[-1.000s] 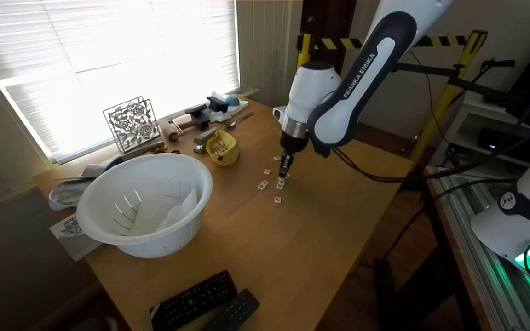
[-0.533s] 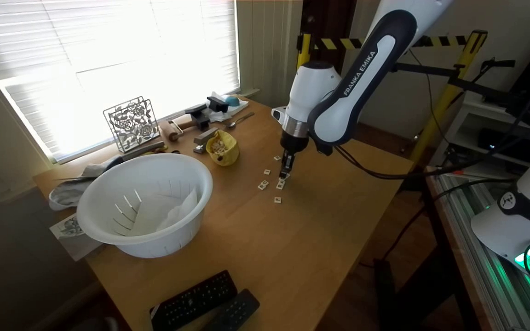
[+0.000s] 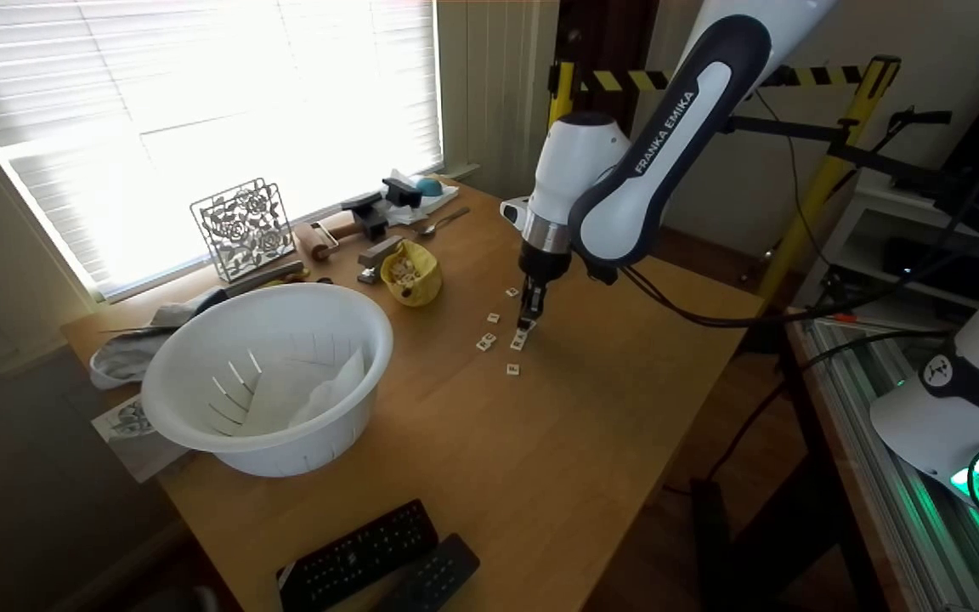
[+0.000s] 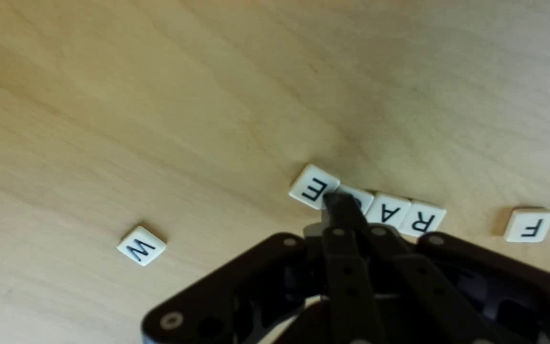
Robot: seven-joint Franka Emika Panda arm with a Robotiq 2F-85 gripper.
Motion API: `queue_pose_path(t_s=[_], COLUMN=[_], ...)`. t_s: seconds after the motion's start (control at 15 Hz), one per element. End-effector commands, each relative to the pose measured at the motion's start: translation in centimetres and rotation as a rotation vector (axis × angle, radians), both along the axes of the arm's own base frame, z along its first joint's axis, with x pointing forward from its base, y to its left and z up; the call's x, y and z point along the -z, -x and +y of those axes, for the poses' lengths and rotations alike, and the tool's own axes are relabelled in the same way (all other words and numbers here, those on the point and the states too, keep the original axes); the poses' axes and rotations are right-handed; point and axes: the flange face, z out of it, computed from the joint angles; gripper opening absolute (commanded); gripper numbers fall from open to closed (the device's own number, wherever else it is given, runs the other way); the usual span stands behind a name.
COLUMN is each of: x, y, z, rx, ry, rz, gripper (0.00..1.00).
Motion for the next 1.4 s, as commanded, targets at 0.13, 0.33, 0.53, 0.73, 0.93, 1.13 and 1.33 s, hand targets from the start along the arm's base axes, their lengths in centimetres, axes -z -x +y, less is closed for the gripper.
queue_pose_path(t_s=[0.13,0.33,0.53,0.73,0.93,1.13,1.33], x=[0.6,0.6,0.6,0.5,0.5,0.4,-0.4], y=[0.5,0.5,0.5,0.5,0.5,0.5,0.4], z=[-0.2,-0.3,-0.2,-0.2,-0.2,-0.2,-0.1], rx=[-0.028,-0.03,-0.031,-0.03,-0.029,-0.028,-0.026], ry=[-0.007,-0.006,-0.006,-0.008,-0.009,-0.008,-0.017], rz=[0.028,0.029,0.03,0.029,0.028,0.028,0.024], gripper=[0.0,0.0,0.0,0.0,0.0,0.0,0.0])
